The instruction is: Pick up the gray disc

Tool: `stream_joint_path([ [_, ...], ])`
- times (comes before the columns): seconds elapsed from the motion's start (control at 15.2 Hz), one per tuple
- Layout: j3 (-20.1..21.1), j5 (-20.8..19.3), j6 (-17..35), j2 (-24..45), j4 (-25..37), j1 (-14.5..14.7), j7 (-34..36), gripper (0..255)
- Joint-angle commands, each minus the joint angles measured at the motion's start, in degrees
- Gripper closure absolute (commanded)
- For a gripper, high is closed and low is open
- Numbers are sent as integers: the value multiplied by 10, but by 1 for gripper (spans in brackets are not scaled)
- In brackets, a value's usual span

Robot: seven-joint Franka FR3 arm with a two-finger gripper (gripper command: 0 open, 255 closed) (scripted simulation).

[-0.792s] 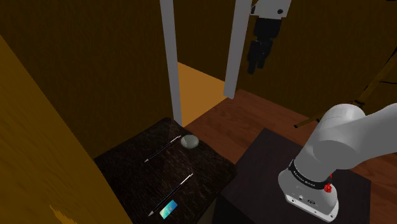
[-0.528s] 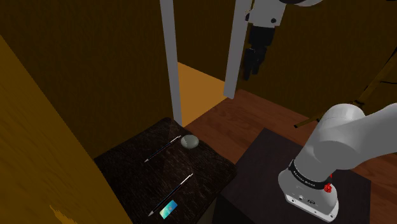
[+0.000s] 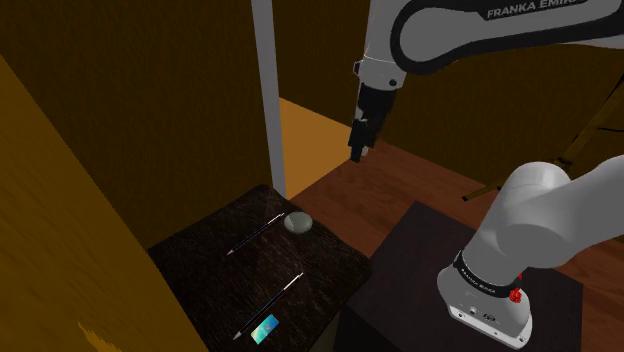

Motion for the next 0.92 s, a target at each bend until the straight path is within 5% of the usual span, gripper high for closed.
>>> stream_joint_path([
  [0.0, 18, 11, 49, 18, -21, 12, 6, 0],
  [0.86, 125, 34, 352, 237, -49, 64, 44, 0],
])
